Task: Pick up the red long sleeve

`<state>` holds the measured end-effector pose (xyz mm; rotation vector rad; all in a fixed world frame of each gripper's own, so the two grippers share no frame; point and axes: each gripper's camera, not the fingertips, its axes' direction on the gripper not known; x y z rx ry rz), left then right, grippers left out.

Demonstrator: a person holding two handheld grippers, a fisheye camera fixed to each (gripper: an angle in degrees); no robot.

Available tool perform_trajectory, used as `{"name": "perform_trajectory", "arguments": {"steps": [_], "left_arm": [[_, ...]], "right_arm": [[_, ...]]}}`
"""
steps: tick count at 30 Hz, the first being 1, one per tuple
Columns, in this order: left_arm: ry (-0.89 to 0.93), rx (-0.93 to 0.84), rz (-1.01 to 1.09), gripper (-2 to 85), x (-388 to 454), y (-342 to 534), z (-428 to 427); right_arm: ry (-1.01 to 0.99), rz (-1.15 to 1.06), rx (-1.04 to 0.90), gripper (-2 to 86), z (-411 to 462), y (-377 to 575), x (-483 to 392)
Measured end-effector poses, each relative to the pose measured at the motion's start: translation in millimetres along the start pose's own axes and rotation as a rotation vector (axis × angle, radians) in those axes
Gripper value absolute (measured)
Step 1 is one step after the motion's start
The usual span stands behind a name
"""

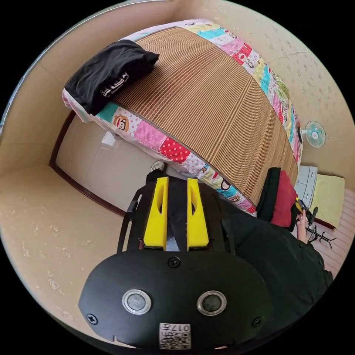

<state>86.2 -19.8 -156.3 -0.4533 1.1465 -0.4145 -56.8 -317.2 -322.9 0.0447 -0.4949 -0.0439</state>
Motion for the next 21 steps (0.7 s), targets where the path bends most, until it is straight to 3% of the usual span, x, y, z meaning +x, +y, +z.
{"name": "perform_trajectory", "arguments": {"steps": [3, 6, 9, 11, 12, 14, 18, 21], "left_arm": [[0.022, 0.037, 0.034, 8.2, -2.4, -7.8, 2.7], [0.069, 0.168, 0.117, 6.5, 4.4, -16.4, -10.1], [0.188, 0.218, 0.195, 6.2, 15.5, -41.8, -16.7], [0.310, 0.217, 0.262, 6.4, 27.5, -63.6, -14.3], [0.384, 0.210, 0.298, 6.5, 38.3, -79.1, -9.9], [0.488, 0.165, 0.352, 6.4, 60.8, -104.0, 2.2], [0.796, -0.096, 0.494, 6.5, 135.7, -155.7, 54.0], [0.876, -0.290, 0.518, 8.1, 184.5, -174.6, 95.2]], "right_arm": [[-0.039, 0.029, -0.006, 7.1, 16.4, 8.3, -11.0], [-0.187, 0.019, 0.105, 4.4, -3.0, 37.4, -19.2], [-0.502, -0.021, 0.262, 3.7, -39.8, 80.5, -17.6], [-0.847, -0.155, 0.333, 3.5, -58.5, 114.0, -20.9], [-0.916, -0.201, 0.342, 3.5, -61.1, 121.8, -25.3], [-1.044, -0.349, 0.353, 3.5, -67.7, 150.1, -54.0], [-1.142, -0.428, 0.356, 3.4, -65.1, 177.7, -97.4], [-1.172, -0.506, 0.348, 3.3, -64.1, 195.4, -134.2]]}}
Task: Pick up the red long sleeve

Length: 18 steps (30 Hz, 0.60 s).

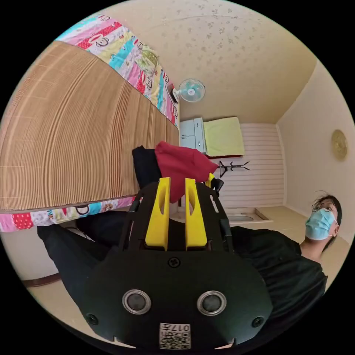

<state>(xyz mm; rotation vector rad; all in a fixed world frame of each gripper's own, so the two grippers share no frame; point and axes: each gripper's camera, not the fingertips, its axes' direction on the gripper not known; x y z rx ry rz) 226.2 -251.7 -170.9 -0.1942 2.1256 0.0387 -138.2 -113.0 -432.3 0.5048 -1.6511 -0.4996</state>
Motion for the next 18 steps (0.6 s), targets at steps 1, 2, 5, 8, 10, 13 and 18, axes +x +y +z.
{"name": "perform_trajectory", "arguments": {"steps": [1, 2, 5, 8, 10, 13, 18], "left_arm": [[0.060, -0.025, -0.039, 9.6, -8.8, -12.7, 12.7], [0.104, -0.029, -0.060, 10.5, -14.2, -18.1, 17.3], [0.293, -0.075, -0.162, 16.3, -49.2, -44.7, 34.2], [0.347, -0.096, -0.251, 20.2, -86.2, -53.0, 31.0], [0.405, -0.119, -0.338, 19.5, -119.9, -45.0, 23.3], [0.357, -0.134, -0.430, 13.1, -164.8, -21.8, 0.0], [0.319, -0.118, -0.136, 8.4, -175.8, -2.3, -65.0]], "right_arm": [[0.001, -0.038, -0.027, 3.3, 13.8, 2.0, -11.6], [-0.003, -0.075, -0.039, 3.2, 26.0, 4.6, -23.3], [-0.065, -0.162, -0.094, 3.1, 56.3, 11.7, -44.6], [-0.132, -0.251, -0.171, 3.1, 94.1, 23.5, -60.5], [-0.144, -0.270, -0.246, 3.0, 125.0, 33.2, -62.6], [-0.155, -0.275, -0.358, 3.0, 179.0, 53.6, -64.0], [-0.182, -0.307, -0.418, 2.9, 234.8, 72.3, -83.9]]}}
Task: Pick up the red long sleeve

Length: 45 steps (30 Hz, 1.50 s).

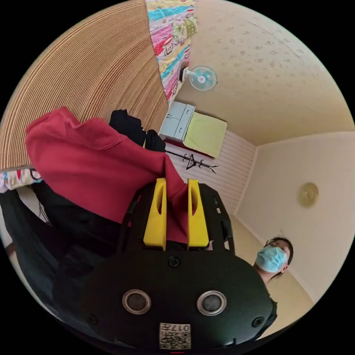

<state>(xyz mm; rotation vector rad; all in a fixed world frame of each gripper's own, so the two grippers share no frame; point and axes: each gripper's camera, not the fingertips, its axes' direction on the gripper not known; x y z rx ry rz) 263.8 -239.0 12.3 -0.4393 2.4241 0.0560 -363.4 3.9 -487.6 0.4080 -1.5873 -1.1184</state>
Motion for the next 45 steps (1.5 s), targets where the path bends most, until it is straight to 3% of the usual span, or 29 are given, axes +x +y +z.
{"name": "perform_trajectory", "arguments": {"steps": [5, 9, 13, 16, 21, 24, 27, 30, 34, 37, 39, 41, 42, 45], "left_arm": [[0.204, -0.120, 0.489, 6.5, 58.1, 37.6, -44.6], [0.639, -0.206, 0.891, 6.4, 110.4, 72.0, -75.5], [0.974, -0.118, 1.166, 5.5, 139.4, 103.0, -119.7], [1.074, -0.097, 1.288, 5.0, 151.6, 128.1, -151.3], [1.019, -0.177, 1.432, 4.8, 177.5, 172.1, -172.7], [1.024, -0.377, 1.564, 4.6, 200.3, 211.3, -148.9], [1.204, -0.614, 1.727, 4.0, 211.6, 263.7, -93.4], [1.324, -0.792, 1.652, 3.8, 213.5, 296.6, -10.6], [1.340, -1.055, 1.430, 3.9, 215.1, 333.2, 98.9], [1.374, -1.155, 1.331, 4.5, 210.0, 353.5, 140.9], [1.388, -1.171, 1.290, 4.9, 206.5, 357.0, 158.8], [1.380, -1.158, 1.268, 4.9, 206.4, 354.7, 169.0], [1.371, -1.133, 1.282, 4.9, 208.1, 352.7, 168.5], [1.277, -1.018, 1.416, 5.1, 217.0, 352.4, 142.6]], "right_arm": [[-0.025, -0.244, 0.017, 2.9, 43.8, -40.3, -62.9], [-0.081, -0.384, 0.091, 2.7, 70.5, -61.5, -105.2], [0.067, -0.491, 0.119, 2.3, 78.0, -69.1, -142.9], [0.220, -0.556, 0.133, 1.7, 68.7, -53.3, -152.2], [0.295, -0.497, 0.201, 1.3, 38.1, -23.1, -128.9], [0.395, -0.391, 0.229, 2.2, 18.9, -10.9, -95.4], [0.499, -0.351, 0.108, 6.3, 25.9, -4.1, -51.0], [0.493, -0.283, -0.018, 12.9, 45.3, -4.9, -2.7], [0.151, -0.212, 0.087, 16.3, 36.0, 3.6, 73.0], [-0.050, -0.138, 0.120, 18.8, 27.0, 13.3, 130.7], [-0.155, -0.157, 0.004, 18.5, 49.0, 9.0, 140.0], [-0.349, -0.335, -0.172, 11.8, 75.7, 4.4, 116.4], [-0.365, -0.360, -0.170, 8.8, 74.7, 5.2, 111.9], [-0.155, -0.259, 0.000, 4.3, 35.0, 15.5, 120.4]]}}
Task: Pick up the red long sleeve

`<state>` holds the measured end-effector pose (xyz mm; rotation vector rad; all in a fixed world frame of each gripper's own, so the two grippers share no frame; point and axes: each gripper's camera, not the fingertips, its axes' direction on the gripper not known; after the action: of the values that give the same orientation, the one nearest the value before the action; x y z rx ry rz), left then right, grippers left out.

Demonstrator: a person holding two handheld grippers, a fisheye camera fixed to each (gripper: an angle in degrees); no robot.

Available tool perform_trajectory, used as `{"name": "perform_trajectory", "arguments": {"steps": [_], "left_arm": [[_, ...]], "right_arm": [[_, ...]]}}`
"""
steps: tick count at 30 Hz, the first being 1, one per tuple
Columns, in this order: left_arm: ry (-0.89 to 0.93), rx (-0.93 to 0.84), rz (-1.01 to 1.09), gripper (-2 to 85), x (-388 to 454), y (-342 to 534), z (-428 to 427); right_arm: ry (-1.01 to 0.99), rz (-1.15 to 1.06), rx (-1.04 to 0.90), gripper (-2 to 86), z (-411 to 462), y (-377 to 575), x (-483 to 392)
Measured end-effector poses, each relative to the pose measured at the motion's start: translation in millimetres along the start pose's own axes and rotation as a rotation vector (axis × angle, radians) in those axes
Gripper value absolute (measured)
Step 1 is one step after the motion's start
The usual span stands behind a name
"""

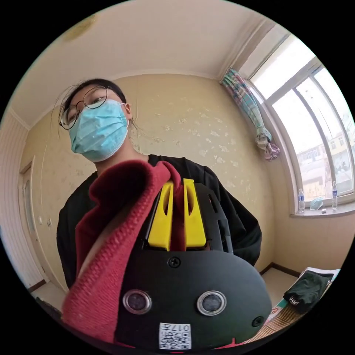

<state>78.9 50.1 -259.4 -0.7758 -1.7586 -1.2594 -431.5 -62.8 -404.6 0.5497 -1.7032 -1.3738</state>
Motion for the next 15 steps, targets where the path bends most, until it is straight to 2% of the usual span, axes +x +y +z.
{"name": "perform_trajectory", "arguments": {"steps": [2, 5, 7, 9, 11, 15], "left_arm": [[-0.123, -0.041, 0.003, 5.2, 21.2, -13.3, -3.1], [-0.496, -0.129, -0.042, 5.4, 70.3, -40.0, -8.2], [-0.852, -0.123, -0.072, 5.5, 110.6, -60.9, -8.9], [-1.044, -0.059, -0.118, 5.4, 126.1, -75.4, -13.0], [-1.130, 0.006, -0.165, 5.2, 131.3, -87.0, -18.5], [-1.361, 0.051, -0.186, 4.8, 139.0, -105.8, -6.8]], "right_arm": [[0.110, 0.123, 0.212, 3.7, -67.9, 16.3, 4.2], [0.184, 0.104, 0.539, 3.5, -159.4, 34.3, -27.3], [0.283, 0.064, 0.597, 3.4, -194.4, 31.6, -57.5], [0.309, -0.019, 0.685, 3.3, -222.8, 32.4, -90.0], [0.211, -0.174, 0.804, 3.3, -254.0, 37.2, -126.9], [0.167, -0.363, 0.849, 3.4, -271.9, 34.3, -180.4]]}}
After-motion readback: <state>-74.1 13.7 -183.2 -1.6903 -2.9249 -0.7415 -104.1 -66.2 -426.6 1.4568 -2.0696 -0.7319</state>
